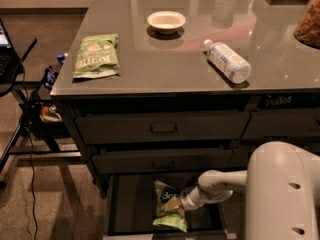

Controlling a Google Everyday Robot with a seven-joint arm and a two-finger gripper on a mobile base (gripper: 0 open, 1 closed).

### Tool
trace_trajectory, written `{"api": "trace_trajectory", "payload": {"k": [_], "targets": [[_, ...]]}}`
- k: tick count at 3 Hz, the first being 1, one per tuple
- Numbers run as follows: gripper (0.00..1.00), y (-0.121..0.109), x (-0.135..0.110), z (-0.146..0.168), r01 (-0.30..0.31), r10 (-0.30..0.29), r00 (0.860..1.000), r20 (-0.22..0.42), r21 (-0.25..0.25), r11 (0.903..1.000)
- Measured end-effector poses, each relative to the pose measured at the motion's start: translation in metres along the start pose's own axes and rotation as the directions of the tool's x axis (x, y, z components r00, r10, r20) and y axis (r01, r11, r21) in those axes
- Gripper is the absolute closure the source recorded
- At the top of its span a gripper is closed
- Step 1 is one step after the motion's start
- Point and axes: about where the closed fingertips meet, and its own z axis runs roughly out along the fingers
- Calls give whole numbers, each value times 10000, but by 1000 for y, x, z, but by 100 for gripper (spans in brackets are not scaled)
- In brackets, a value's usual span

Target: Place green rice chip bag into bottom drawer

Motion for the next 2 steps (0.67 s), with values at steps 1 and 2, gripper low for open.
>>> {"api": "trace_trajectory", "payload": {"k": [1, 2], "targets": [[100, -6, -10, 26, -101, 101, 9999, -19, -47, 9999], [100, -8, -18, 50, -75, 74, 9999, -100, -133, 9999]]}}
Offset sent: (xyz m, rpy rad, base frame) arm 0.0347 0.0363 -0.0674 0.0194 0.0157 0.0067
